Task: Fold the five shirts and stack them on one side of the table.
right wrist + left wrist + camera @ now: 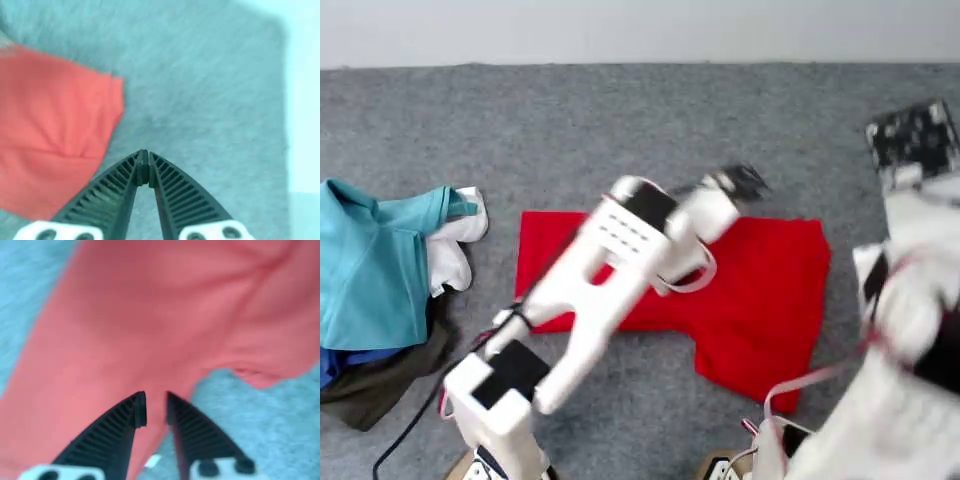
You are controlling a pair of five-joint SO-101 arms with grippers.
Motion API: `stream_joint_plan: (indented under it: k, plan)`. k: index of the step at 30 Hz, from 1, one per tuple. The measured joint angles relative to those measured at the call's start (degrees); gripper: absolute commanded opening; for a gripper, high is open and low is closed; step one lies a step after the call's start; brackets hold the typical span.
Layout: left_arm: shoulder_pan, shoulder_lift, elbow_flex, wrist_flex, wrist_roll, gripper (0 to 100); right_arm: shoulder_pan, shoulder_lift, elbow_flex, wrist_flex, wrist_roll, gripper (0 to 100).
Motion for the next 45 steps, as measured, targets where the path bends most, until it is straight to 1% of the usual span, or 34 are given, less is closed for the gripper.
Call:
stream_joint_plan:
  k: [4,10,17,24,31,34,39,45]
  plan:
    - [7.4,3.3,-2.5,0.0,0.0,19,0.0,-10.5,-0.1,0.0,0.0,1.4]
    - [15.5,10.8,-9.3,0.0,0.0,21,0.3,-16.8,-0.6,0.2,0.0,1.4]
    - [20.7,20.7,-14.5,0.2,0.0,21,0.4,-19.8,-0.6,0.3,0.0,1.4]
    - [21.4,29.8,-21.9,2.3,-0.1,20,0.3,-20.8,-0.6,0.3,0.0,1.4]
    - [21.6,36.5,-29.9,4.2,0.0,2,0.3,-20.8,-0.6,0.3,0.0,1.4]
    - [21.5,37.3,-33.4,5.4,-0.1,1,0.3,-20.8,-0.6,0.3,0.0,1.4]
    - [21.2,37.7,-43.8,11.1,-0.6,1,0.3,-20.8,-0.6,0.3,0.0,1.4]
    - [18.9,37.9,-53.1,12.0,-0.8,1,0.3,-20.8,-0.6,0.3,0.0,1.4]
